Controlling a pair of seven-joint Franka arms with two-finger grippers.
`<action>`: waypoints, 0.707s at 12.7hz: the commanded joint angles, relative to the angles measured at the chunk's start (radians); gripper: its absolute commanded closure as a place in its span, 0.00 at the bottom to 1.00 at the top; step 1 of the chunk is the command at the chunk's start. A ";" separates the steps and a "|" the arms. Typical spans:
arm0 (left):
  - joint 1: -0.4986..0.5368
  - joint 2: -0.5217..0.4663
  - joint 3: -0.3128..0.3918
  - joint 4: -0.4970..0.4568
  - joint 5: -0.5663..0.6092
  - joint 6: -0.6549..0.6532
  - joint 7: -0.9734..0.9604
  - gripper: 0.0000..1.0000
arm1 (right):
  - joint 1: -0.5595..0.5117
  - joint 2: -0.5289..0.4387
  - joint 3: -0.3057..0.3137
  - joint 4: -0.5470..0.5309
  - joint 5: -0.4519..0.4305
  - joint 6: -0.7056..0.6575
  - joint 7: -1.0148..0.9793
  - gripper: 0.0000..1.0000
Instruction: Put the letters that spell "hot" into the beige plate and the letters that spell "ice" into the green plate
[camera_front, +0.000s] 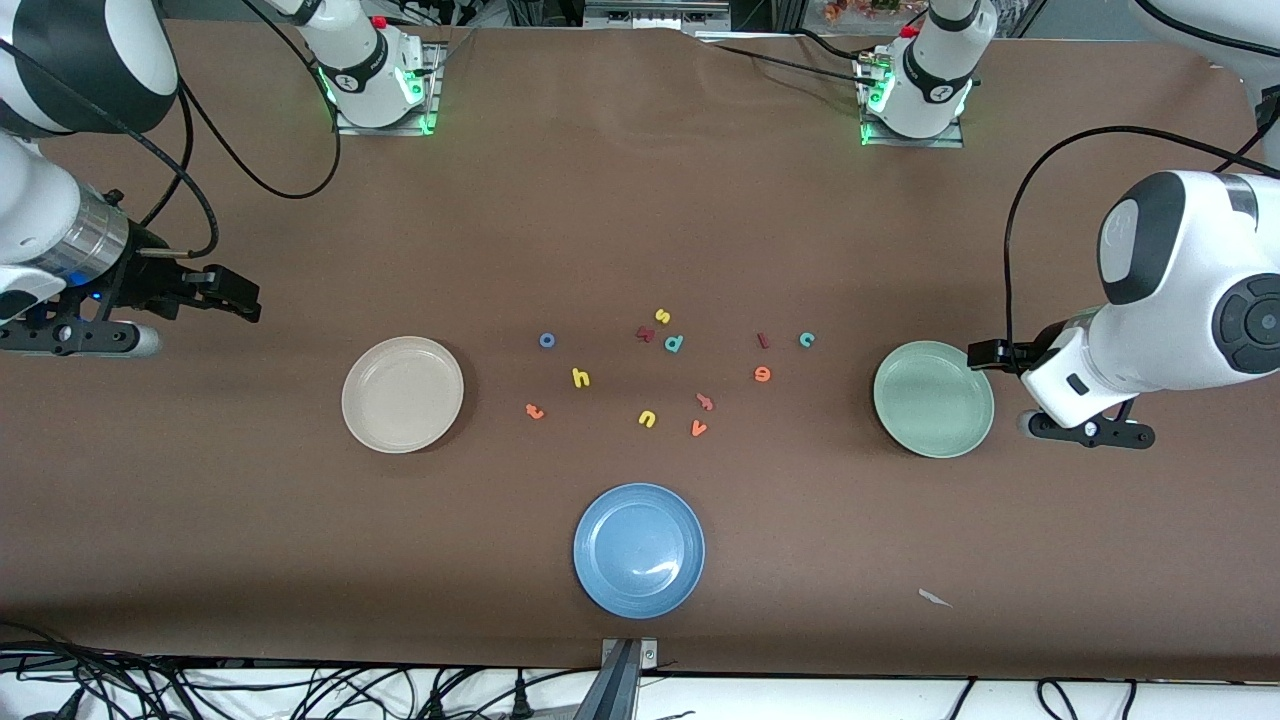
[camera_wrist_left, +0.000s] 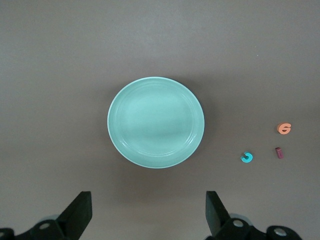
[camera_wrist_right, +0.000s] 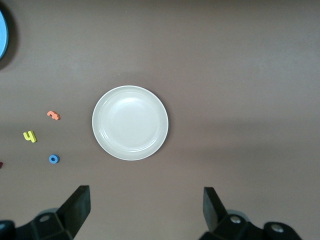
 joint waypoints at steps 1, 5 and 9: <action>-0.005 -0.009 0.008 -0.007 -0.028 -0.007 0.009 0.00 | -0.008 -0.014 0.006 -0.013 -0.012 -0.017 -0.011 0.00; -0.005 -0.009 0.008 -0.007 -0.028 -0.007 0.009 0.00 | -0.004 -0.013 0.006 -0.003 -0.015 -0.016 -0.014 0.00; -0.001 -0.014 0.008 -0.004 -0.031 -0.007 0.018 0.00 | -0.006 -0.013 0.006 -0.003 -0.011 -0.008 -0.008 0.00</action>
